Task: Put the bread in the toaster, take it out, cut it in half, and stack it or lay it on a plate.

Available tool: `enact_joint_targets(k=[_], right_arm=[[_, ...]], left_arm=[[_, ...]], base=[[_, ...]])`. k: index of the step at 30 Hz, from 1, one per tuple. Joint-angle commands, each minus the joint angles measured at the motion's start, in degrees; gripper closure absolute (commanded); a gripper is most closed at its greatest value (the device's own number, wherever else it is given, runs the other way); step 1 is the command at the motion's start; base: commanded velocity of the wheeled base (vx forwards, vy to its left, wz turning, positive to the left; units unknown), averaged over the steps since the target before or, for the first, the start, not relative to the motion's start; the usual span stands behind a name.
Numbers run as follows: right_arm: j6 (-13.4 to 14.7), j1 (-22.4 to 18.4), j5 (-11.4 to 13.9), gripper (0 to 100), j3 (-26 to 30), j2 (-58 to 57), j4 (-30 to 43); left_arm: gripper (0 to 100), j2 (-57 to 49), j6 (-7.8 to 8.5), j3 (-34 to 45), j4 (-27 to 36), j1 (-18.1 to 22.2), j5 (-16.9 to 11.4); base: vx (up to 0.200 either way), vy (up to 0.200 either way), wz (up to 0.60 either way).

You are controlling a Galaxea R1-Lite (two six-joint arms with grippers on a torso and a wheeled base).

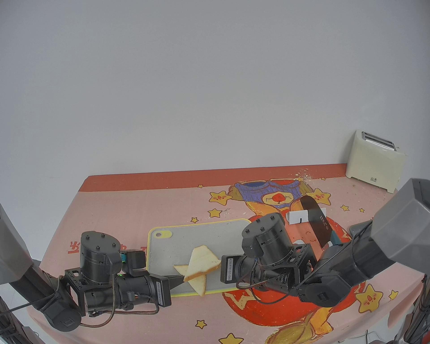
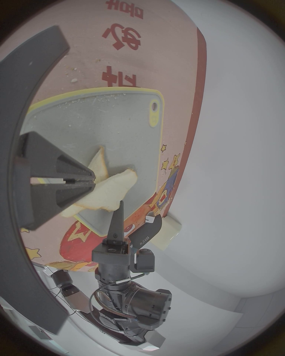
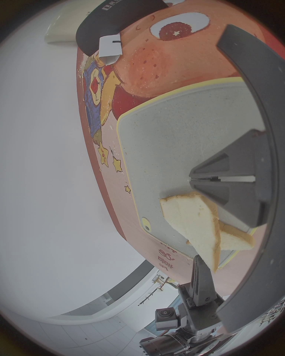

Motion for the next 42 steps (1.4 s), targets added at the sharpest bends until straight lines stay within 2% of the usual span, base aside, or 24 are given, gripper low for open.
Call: enact_joint_targets(k=[1,8,13,30,39,42], right_arm=[[0.0,0.0,0.0,100,0.0,0.2,0.1],[-0.1,0.0,0.0,100,0.1,0.1,0.1],[-0.1,0.0,0.0,100,0.1,0.2,0.1],[-0.1,0.0,0.0,100,0.0,0.4,0.1],[-0.2,0.0,0.0,100,0.0,0.7,0.1],[-0.2,0.0,0.0,100,0.0,0.7,0.1]], left_arm=[[100,-0.2,0.04,0.2,0.0,-0.1,0.0],[100,-0.3,0.04,0.0,0.2,-1.0,0.2],[100,-0.2,-0.13,-0.4,0.2,-0.5,2.1],[100,-0.7,-0.05,-1.1,0.0,-2.1,2.1],[100,-2.5,0.04,1.4,0.0,-8.1,2.4],[100,-2.4,0.04,1.4,-0.1,-8.8,3.1]], base=[[0.0,0.0,0.0],[0.0,0.0,0.0],[0.0,0.0,0.0],[0.0,0.0,0.0],[0.0,0.0,0.0],[0.0,0.0,0.0]])
